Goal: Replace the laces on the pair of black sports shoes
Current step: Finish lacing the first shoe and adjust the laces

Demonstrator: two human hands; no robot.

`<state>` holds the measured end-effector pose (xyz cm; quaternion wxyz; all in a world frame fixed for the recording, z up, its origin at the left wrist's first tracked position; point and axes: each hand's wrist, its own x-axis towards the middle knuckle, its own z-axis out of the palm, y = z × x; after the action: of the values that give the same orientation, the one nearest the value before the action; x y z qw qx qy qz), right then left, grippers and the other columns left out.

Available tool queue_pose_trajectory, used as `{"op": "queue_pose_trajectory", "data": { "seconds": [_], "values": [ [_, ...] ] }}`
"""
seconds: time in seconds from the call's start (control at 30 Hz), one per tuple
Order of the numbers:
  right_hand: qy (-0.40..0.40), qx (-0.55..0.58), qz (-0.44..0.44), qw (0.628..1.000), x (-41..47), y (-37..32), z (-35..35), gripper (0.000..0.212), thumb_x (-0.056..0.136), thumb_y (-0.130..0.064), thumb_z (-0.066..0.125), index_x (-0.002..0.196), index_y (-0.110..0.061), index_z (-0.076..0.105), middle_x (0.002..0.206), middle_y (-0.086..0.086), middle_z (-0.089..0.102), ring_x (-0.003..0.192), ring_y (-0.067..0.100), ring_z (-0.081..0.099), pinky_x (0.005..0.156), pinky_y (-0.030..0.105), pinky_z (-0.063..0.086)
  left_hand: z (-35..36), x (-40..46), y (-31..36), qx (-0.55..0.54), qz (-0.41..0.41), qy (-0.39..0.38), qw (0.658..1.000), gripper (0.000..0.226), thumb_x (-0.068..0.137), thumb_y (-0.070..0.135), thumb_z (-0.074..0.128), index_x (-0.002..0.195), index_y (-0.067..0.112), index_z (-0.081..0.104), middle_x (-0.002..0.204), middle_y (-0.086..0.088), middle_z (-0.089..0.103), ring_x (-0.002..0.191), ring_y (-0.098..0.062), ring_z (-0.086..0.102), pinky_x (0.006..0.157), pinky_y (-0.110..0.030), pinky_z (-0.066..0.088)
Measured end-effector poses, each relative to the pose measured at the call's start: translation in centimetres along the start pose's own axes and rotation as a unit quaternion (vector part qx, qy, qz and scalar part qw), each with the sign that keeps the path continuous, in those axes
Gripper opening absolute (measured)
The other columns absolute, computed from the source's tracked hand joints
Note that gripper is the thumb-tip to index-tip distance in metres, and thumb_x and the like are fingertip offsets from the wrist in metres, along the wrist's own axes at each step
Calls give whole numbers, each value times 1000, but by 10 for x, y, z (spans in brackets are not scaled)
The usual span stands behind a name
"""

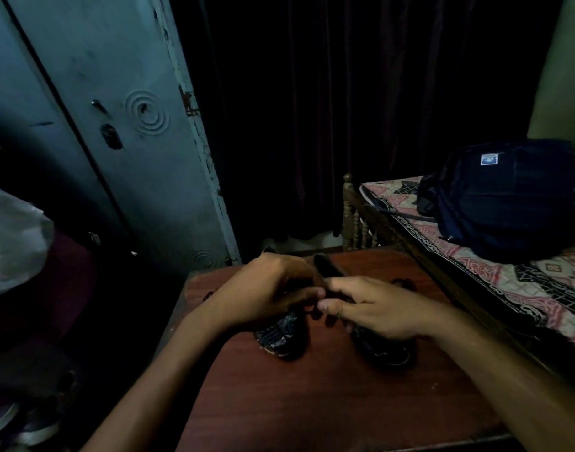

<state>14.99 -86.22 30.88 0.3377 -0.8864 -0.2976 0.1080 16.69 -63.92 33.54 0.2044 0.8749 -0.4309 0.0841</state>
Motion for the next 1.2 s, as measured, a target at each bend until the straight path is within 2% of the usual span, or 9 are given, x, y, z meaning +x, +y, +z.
{"op": "queue_pose_trajectory", "data": {
  "seconds": [0.13,0.27,0.47,0.6,0.7,0.87,1.03,1.13,1.2],
  "values": [
    [-19,41,14,999,1,2,2,37,105,-38,46,86,-12,65,78,0,59,65,7,56,60,21,44,-4,9,-2,19,31,-39,999,15,100,33,66,95,21,74,88,14,64,78,-4,64,68,-40,54],
    [-76,224,-18,971,-2,3,5,42,106,-37,41,91,-10,69,90,6,72,82,12,69,73,29,54,-8,11,-4,-49,29,-49,997,16,100,31,66,95,18,75,85,16,67,78,-3,66,68,-29,54],
    [-44,559,-91,823,-13,2,21,43,105,-34,38,88,-3,63,93,27,67,91,39,66,74,41,56,17,-1,-24,-172,-14,19,985,34,109,31,47,91,7,62,81,-8,61,74,-21,60,69,-41,49],
    [26,668,-172,723,7,-14,36,49,106,-33,32,115,-3,70,133,26,61,127,38,58,106,47,49,58,-17,-31,-126,0,126,984,46,109,49,31,96,17,61,86,4,64,77,0,57,71,-16,44],
    [73,684,-194,700,27,-26,41,49,107,-35,30,128,-7,65,146,16,54,142,26,45,123,45,26,75,-25,-37,-121,-34,145,981,33,109,48,31,101,30,58,85,7,64,74,-3,60,67,-30,45],
    [263,429,-162,849,49,-20,49,43,109,-31,31,130,-11,64,148,-4,55,145,6,38,123,35,22,76,-38,-50,-100,-80,72,989,41,109,48,37,81,19,46,69,7,49,63,-12,51,61,-43,43],
    [258,74,-126,955,61,-4,66,50,105,-43,29,132,-20,65,149,-9,52,147,-2,29,124,21,5,77,-48,-59,-61,-96,23,993,38,108,43,38,92,16,58,80,10,59,70,-6,53,65,-32,41],
    [191,-146,-93,966,64,15,79,59,101,-47,20,128,-21,66,135,-8,64,140,7,44,127,37,0,70,-45,-54,-11,-109,-19,994,36,107,40,38,104,14,62,97,-2,66,83,-16,59,69,-28,36],
    [208,-293,-105,927,60,29,81,44,100,-32,28,106,-20,70,97,-6,71,105,16,67,121,51,27,66,-42,-50,75,-143,-47,986,30,109,44,37,114,24,59,112,-4,68,98,-24,63,70,-31,36]
  ]
}}
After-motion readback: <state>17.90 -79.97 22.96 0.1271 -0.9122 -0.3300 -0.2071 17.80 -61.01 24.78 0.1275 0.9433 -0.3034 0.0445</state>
